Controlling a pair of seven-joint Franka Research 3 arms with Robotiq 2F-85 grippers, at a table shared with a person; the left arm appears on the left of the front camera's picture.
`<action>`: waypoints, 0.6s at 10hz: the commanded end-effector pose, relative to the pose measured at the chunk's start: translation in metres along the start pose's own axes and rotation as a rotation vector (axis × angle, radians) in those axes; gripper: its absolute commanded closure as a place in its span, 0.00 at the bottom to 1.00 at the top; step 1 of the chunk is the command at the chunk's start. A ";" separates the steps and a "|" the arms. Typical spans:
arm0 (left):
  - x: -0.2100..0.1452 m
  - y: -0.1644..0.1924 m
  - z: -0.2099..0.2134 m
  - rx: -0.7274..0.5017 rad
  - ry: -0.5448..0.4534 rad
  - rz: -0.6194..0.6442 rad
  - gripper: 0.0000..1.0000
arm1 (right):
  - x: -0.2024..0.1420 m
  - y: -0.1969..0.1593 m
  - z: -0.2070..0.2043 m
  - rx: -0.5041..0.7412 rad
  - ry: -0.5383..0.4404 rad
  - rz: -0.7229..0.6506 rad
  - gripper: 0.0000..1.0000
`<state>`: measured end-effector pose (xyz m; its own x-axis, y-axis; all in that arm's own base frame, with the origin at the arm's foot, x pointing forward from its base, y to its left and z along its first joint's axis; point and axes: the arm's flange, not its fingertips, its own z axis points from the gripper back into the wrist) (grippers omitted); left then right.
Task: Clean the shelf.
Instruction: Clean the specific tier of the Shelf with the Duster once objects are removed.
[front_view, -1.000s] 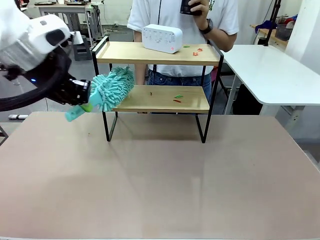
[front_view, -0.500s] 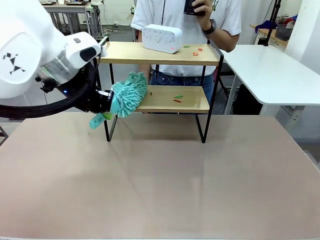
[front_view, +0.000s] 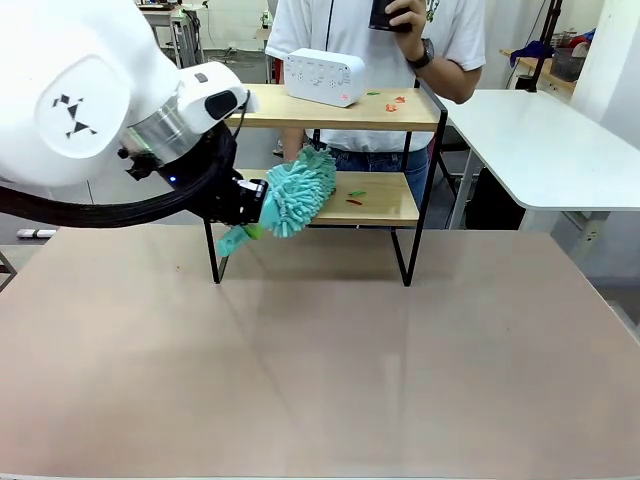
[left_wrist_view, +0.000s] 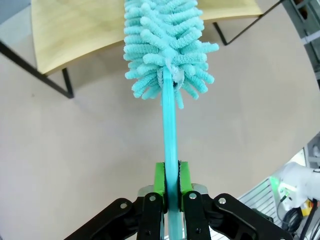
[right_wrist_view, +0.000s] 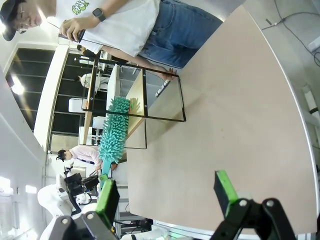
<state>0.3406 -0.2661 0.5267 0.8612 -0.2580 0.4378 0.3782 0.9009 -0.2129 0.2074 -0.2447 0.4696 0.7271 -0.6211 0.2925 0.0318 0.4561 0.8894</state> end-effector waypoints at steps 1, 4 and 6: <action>0.011 -0.011 -0.005 -0.040 -0.001 -0.036 0.87 | 0.002 0.001 -0.001 0.016 -0.013 0.025 0.00; 0.023 -0.030 -0.012 -0.058 0.014 -0.088 0.87 | 0.002 0.001 -0.001 0.016 -0.013 0.025 0.00; 0.021 -0.034 -0.006 -0.134 0.059 -0.193 0.87 | 0.002 0.001 -0.001 0.016 -0.013 0.025 0.00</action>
<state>0.3476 -0.3114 0.5322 0.8184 -0.3782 0.4327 0.5032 0.8352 -0.2218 0.2075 -0.2447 0.4696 0.7272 -0.6204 0.2937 0.0306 0.4568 0.8891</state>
